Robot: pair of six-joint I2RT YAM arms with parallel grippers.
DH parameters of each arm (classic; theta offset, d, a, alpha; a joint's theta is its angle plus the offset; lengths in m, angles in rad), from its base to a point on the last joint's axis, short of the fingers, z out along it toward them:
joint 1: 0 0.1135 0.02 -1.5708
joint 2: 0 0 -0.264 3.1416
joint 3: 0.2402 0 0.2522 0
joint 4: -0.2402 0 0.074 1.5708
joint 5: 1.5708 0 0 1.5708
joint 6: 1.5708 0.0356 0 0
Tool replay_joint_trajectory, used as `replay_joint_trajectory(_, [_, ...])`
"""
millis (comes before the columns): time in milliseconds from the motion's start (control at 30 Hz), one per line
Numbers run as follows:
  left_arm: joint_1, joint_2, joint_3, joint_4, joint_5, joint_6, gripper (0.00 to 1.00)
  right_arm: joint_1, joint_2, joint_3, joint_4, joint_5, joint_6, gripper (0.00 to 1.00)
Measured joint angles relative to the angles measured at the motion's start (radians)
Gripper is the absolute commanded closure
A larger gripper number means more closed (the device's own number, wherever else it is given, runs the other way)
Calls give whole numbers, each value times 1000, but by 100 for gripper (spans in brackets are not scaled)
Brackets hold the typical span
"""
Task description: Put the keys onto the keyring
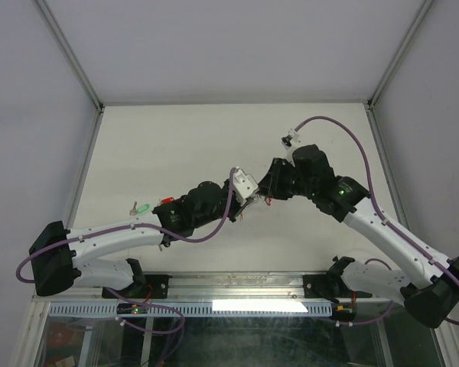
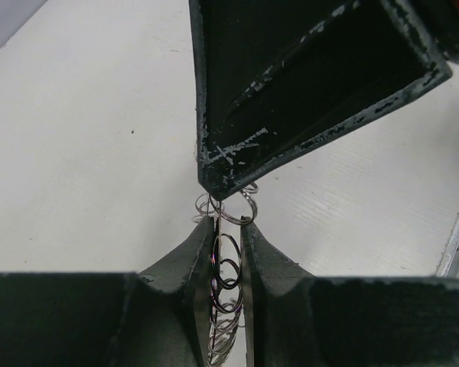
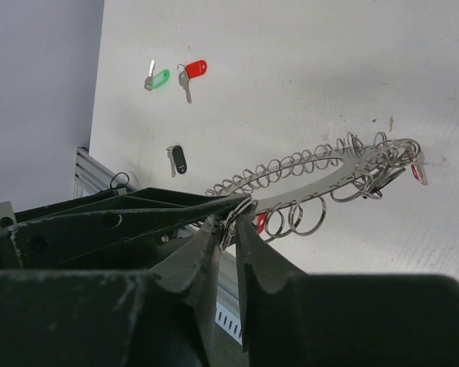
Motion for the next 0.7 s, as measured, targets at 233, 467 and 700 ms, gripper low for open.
replay_joint_trajectory(233, [0,-28,0,0,3,-11,100,0,-52,3,16,5,0,67])
replay_joint_trajectory(467, [0,-53,-13,1,3,-27,100,-2,-101,3,15,41,-10,70])
replay_joint_trajectory(700, [0,-83,-48,3,4,-63,100,-5,-156,1,16,80,-55,72])
